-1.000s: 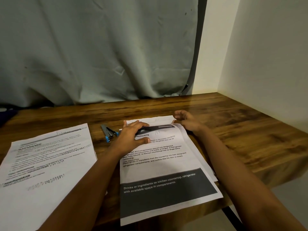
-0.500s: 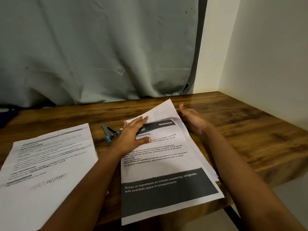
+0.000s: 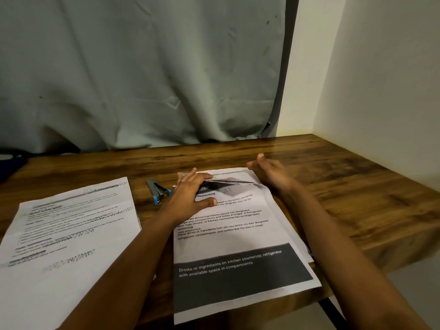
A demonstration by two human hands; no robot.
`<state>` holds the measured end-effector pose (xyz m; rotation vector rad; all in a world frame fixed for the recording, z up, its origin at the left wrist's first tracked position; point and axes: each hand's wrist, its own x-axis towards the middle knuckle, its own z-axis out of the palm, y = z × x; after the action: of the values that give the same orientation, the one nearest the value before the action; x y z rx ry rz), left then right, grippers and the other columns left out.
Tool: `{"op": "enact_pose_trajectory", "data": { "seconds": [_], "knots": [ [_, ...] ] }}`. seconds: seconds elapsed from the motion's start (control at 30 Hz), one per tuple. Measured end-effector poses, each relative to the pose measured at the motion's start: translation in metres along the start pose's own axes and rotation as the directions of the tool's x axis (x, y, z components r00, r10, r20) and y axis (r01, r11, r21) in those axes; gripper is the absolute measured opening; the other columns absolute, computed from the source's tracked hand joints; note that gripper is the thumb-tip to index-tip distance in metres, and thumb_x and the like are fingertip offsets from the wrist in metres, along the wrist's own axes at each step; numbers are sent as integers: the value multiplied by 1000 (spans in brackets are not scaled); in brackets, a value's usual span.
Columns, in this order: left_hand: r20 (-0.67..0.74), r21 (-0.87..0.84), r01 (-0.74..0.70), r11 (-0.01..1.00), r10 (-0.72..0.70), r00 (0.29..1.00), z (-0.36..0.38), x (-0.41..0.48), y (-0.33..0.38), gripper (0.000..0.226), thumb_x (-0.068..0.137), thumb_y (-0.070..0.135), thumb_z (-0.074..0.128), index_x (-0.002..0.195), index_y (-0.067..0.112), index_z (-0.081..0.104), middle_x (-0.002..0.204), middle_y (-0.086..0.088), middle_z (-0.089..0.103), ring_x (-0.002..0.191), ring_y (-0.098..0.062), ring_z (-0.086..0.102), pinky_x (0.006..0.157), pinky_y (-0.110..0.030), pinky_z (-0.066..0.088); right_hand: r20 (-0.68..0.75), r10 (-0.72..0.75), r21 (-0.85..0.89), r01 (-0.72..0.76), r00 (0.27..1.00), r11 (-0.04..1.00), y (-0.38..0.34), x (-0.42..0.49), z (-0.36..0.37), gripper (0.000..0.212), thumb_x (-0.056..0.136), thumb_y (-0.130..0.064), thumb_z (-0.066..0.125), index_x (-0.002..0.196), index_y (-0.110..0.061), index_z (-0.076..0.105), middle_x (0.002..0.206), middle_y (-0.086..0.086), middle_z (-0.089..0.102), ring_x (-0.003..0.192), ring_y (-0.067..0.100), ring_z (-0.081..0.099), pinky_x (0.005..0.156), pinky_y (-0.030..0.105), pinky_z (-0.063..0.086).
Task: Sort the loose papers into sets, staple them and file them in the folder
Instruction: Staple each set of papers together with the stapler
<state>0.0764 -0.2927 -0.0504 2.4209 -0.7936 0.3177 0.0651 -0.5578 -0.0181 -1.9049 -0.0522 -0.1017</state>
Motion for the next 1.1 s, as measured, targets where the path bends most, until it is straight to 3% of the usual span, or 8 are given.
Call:
{"op": "enact_pose_trajectory", "data": {
  "seconds": [0.1,0.3,0.47,0.57,0.63,0.73,0.97,1.1],
  "knots": [
    [-2,-10,4,1000,-4,1000,0,0,1,66,83,44,66,140,25,39,152,-2,34,147,-17,9,119,-49,1,-23,54,-252,-58,998,966,4,8,1,56,96,-57,32,135,-21,51,145,3,44,129,20,42,99,34,30],
    [1,-3,9,1000,-9,1000,0,-1,2,67,84,45,65,142,25,37,153,-2,32,147,-17,9,119,-46,-1,-8,46,-367,-46,999,929,10,27,7,63,96,-62,18,145,-24,34,153,4,32,142,27,24,116,51,12],
    [-5,-10,-1,1000,1,1000,1,0,0,68,83,45,66,142,25,38,152,-2,34,147,-18,10,119,-47,-1,-9,69,-370,-68,998,927,27,48,4,86,78,-81,12,145,-32,32,155,2,28,145,27,17,116,57,7],
    [-14,-22,-8,1000,8,1000,1,0,-1,68,82,45,66,141,25,39,151,-2,36,146,-18,11,119,-46,-3,-11,40,-355,-41,999,934,27,54,3,72,88,-73,17,147,-33,28,156,1,25,146,27,15,116,57,6],
    [-16,-20,-5,1000,5,1000,1,0,-1,68,82,45,67,141,24,39,151,-2,36,146,-19,12,119,-46,-3,30,-10,-393,21,999,919,28,57,2,54,98,-53,32,147,-30,30,154,2,31,144,28,19,115,59,7],
    [-17,-19,1,1000,-1,1000,1,0,1,68,82,44,67,141,24,39,151,-2,36,146,-18,12,119,-46,-3,111,-100,-408,137,989,903,29,57,2,59,91,-32,60,143,-17,37,142,7,49,135,29,37,113,58,19],
    [-11,-10,-2,1000,2,1000,0,1,1,68,83,44,67,141,26,39,151,-2,36,146,-18,13,119,-47,-3,111,-162,-430,195,980,882,35,60,1,69,70,-58,63,131,-30,49,110,-18,61,122,22,49,108,62,23],
    [-4,-10,9,1000,-9,1000,-1,0,4,67,84,43,67,142,25,38,152,-2,34,146,-17,11,119,-46,-4,103,-189,-494,215,977,843,24,51,4,50,83,-42,65,130,-29,53,112,-11,65,119,18,54,108,58,24]
  ]
}}
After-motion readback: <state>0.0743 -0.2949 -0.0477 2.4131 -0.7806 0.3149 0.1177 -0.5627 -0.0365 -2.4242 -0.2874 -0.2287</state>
